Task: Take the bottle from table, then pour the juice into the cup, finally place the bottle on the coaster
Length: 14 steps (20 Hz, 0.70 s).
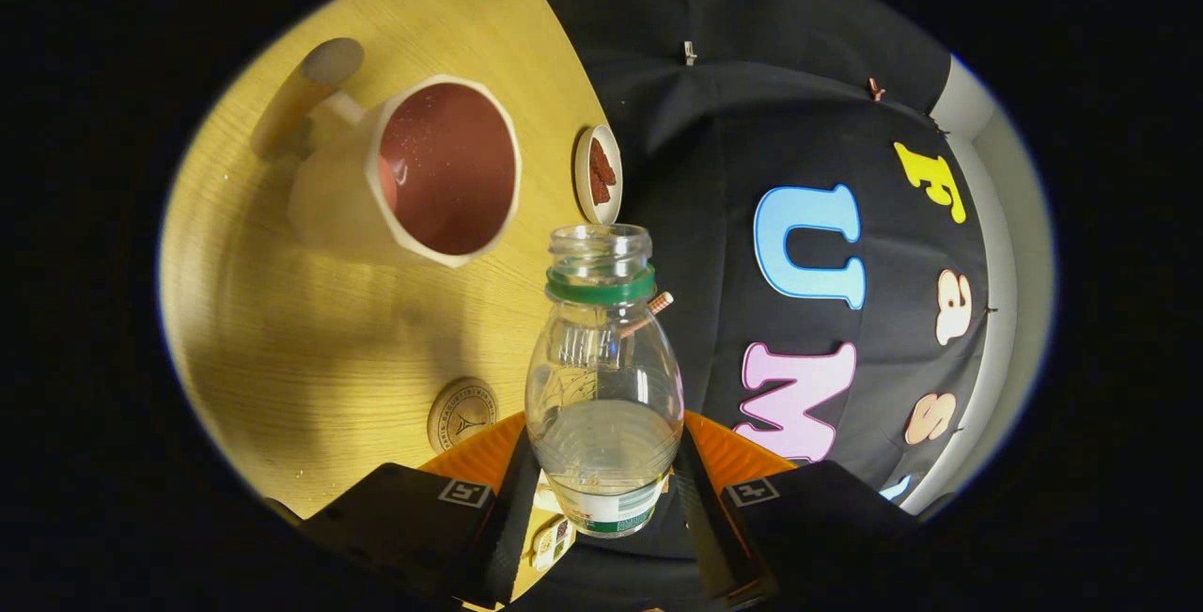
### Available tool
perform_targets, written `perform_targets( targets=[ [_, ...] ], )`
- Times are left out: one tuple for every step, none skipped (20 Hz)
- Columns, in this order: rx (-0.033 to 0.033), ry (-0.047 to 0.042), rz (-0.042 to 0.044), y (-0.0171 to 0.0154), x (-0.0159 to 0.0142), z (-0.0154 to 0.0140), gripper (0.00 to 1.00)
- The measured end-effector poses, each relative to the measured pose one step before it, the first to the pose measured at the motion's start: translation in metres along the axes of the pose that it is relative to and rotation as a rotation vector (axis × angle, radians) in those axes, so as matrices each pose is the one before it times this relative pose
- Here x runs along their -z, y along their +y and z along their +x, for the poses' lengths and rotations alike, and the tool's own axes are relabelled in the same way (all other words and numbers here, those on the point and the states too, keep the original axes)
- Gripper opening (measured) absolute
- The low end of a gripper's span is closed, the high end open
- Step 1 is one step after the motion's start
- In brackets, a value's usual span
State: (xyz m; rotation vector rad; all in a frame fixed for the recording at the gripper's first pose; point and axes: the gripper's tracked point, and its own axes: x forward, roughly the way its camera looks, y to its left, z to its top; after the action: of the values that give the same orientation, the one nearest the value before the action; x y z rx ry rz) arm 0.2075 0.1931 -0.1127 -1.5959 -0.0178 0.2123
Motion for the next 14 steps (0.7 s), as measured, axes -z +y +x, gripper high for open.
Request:
perform_targets(
  targets=[
    [-0.00445, -0.00433, -0.02245, 0.00462, -0.00064, 0.0013, 0.75],
    [-0.00452, -0.0051, -0.01882, 0.00158, -0.00113, -0.00093, 0.75],
    [-0.00462, -0.00476, -0.01574, 0.00319, -0.00192, -0.00192, 0.75],
    [-0.00152, -0.00439, -0.01583, 0.00194, -0.00078, -0.00124, 0.75],
    [0.0006, -0.00535, -0.01559, 0.00105, -0.00105, 0.00093, 0.75],
    [0.00116, -0.00505, -0.01435, 0.00061, -0.00083, 0.0002, 0.75],
    [-0.00133, -0.00494, -0.01109, -0.00001, -0.00227, 0.005, 0.75],
    [-0.00024, -0.00404, -0.00972, -0.00011, -0.00179, 0.00155, 0.75],
    [-0.00027, -0.00303, -0.01062, -0.00169, 0.0019, 0.00595, 0.75],
    [-0.00019, -0.00292, -0.01037, -0.00017, 0.00042, 0.00154, 0.75],
    [-0.00052, -0.00332, -0.00821, -0.00047, -0.00313, 0.00103, 0.75],
    [-0.00101, -0.00548, -0.00599, 0.00057, -0.00187, -0.00162, 0.75],
    [-0.00148, -0.00381, -0.00734, 0.00237, -0.00035, -0.00207, 0.75],
    [-0.00158, -0.00365, -0.01002, 0.00089, -0.00025, -0.00116, 0.75]
  ],
)
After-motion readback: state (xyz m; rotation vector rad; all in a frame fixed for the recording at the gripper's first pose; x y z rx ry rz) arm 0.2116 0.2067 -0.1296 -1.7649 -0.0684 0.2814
